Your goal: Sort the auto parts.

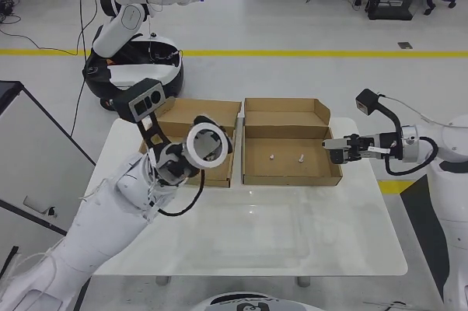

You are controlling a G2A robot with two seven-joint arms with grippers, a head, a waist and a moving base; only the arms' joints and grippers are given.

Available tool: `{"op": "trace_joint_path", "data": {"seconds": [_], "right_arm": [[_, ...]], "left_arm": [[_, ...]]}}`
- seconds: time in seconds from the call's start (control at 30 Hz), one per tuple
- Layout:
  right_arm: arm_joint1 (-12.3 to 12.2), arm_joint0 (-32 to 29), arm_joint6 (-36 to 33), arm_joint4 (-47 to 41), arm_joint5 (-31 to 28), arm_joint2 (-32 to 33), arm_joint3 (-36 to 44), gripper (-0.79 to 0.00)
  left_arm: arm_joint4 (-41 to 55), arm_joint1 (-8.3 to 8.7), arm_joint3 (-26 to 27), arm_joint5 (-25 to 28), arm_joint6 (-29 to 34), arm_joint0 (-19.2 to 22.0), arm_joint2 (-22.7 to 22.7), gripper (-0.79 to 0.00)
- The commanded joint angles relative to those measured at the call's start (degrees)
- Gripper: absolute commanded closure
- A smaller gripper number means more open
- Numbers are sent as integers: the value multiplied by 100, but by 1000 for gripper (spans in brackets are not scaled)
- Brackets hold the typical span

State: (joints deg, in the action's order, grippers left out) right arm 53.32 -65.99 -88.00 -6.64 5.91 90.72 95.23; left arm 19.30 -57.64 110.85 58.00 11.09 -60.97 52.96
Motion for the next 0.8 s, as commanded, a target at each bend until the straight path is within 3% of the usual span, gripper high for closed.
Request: {"op": "trace_joint_path", "data": {"seconds": [0.0,0.37,0.57,0.77], "right_arm": [[0,0,0,0,0,0,0,-785],[0,0,0,0,0,0,0,-785],[0,0,0,0,0,0,0,-785],[0,0,0,0,0,0,0,-785]], "left_arm": [[415,-84,28,0,395,-111,201,0],[2188,-667,-521,0,3520,-646,1305,0],[1178,-833,-698,0,3519,-703,1426,0],[1096,-948,-664,0,3519,-796,1501,0]]}}
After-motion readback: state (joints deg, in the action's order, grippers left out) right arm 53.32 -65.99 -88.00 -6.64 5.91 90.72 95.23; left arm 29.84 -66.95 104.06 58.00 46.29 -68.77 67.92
